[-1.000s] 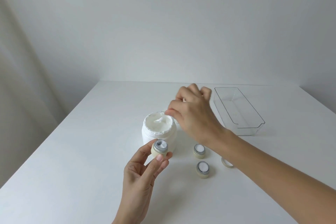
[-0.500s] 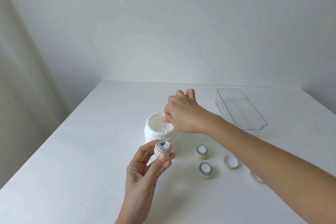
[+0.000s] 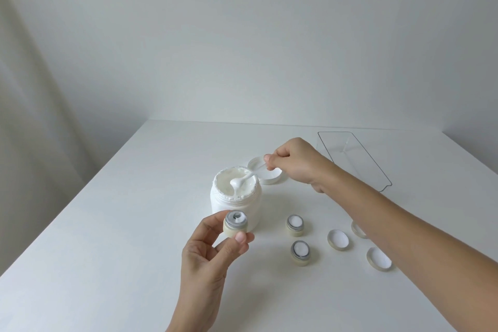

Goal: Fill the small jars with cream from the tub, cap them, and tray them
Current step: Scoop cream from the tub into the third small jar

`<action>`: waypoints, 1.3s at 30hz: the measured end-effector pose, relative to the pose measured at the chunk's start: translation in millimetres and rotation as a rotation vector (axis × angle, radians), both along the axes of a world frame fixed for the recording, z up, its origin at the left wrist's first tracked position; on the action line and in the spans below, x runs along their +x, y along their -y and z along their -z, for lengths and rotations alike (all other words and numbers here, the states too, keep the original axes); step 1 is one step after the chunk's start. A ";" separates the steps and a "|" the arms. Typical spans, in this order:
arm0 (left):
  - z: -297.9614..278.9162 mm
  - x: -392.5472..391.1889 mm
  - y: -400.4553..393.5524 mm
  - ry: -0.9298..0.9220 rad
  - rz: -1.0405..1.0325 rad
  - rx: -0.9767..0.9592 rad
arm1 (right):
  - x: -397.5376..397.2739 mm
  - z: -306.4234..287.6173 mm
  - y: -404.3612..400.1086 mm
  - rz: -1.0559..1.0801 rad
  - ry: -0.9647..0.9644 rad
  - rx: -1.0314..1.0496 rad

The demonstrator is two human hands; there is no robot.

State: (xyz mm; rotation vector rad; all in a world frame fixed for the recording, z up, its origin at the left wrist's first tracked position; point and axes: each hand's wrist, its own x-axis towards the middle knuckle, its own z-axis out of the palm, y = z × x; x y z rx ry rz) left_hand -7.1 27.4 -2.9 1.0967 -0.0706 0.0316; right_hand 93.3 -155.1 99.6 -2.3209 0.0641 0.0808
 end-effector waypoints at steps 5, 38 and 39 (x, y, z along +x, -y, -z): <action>-0.9 0.0 -0.2 -0.009 -0.008 0.001 | -9.2 -5.5 6.7 -0.016 -0.088 0.209; -0.6 -1.1 -2.4 -0.062 0.054 -0.010 | -76.6 24.2 0.2 -0.162 1.100 -0.301; -0.4 -0.9 -2.7 -0.066 0.056 -0.019 | -77.7 26.9 3.1 -0.191 1.176 -0.345</action>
